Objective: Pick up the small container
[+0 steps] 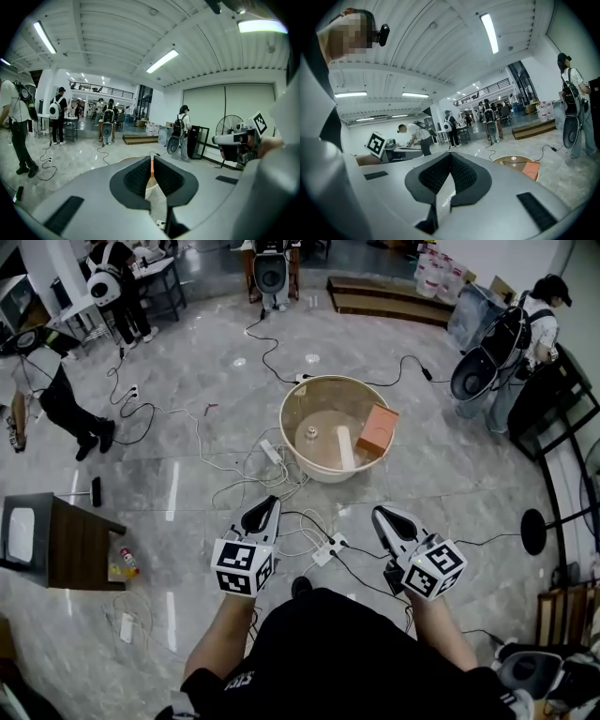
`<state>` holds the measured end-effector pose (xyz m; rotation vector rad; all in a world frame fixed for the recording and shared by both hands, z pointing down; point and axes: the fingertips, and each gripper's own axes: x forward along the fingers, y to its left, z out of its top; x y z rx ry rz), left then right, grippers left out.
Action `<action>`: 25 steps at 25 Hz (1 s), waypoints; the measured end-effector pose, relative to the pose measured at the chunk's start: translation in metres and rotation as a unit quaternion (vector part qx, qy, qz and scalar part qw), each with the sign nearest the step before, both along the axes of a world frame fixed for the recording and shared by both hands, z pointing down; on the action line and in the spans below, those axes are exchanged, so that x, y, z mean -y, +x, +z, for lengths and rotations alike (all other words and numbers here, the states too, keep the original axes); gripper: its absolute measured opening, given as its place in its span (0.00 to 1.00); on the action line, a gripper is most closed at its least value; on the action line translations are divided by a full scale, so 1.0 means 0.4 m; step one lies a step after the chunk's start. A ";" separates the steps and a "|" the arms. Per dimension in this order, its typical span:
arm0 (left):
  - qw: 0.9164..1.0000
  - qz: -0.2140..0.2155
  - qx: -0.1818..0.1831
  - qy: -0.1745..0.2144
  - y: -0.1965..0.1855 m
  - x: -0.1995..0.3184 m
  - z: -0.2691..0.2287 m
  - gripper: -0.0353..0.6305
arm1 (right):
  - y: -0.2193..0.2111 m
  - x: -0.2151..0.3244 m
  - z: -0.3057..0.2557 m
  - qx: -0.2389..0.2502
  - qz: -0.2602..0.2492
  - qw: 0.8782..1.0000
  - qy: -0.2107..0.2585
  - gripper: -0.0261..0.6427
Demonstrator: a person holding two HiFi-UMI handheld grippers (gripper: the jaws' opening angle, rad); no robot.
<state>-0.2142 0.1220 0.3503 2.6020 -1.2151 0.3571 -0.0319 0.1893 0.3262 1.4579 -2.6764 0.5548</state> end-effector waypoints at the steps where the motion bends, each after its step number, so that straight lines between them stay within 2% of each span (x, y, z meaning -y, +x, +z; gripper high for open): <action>1: 1.000 0.005 0.002 0.000 -0.005 0.013 -0.001 0.10 | -0.008 0.015 -0.002 0.001 0.003 1.000 0.001 0.06; 5: 1.000 0.019 0.010 0.005 -0.016 0.057 -0.012 0.10 | -0.032 0.053 0.001 0.005 0.015 1.000 -0.010 0.06; 8: 1.000 0.022 0.009 0.007 -0.017 0.084 -0.018 0.10 | -0.048 0.076 0.014 0.005 0.004 1.000 -0.012 0.06; 16: 1.000 0.021 0.009 -0.017 -0.001 0.114 0.019 0.10 | -0.033 0.144 0.014 0.010 -0.001 1.000 -0.015 0.06; 22: 1.000 -0.013 0.018 -0.019 0.026 0.202 0.021 0.10 | 0.014 0.253 0.038 0.022 -0.027 0.999 -0.024 0.06; 25: 0.999 -0.036 0.020 -0.023 0.070 0.266 0.024 0.10 | 0.060 0.334 0.055 0.028 -0.051 0.998 -0.028 0.06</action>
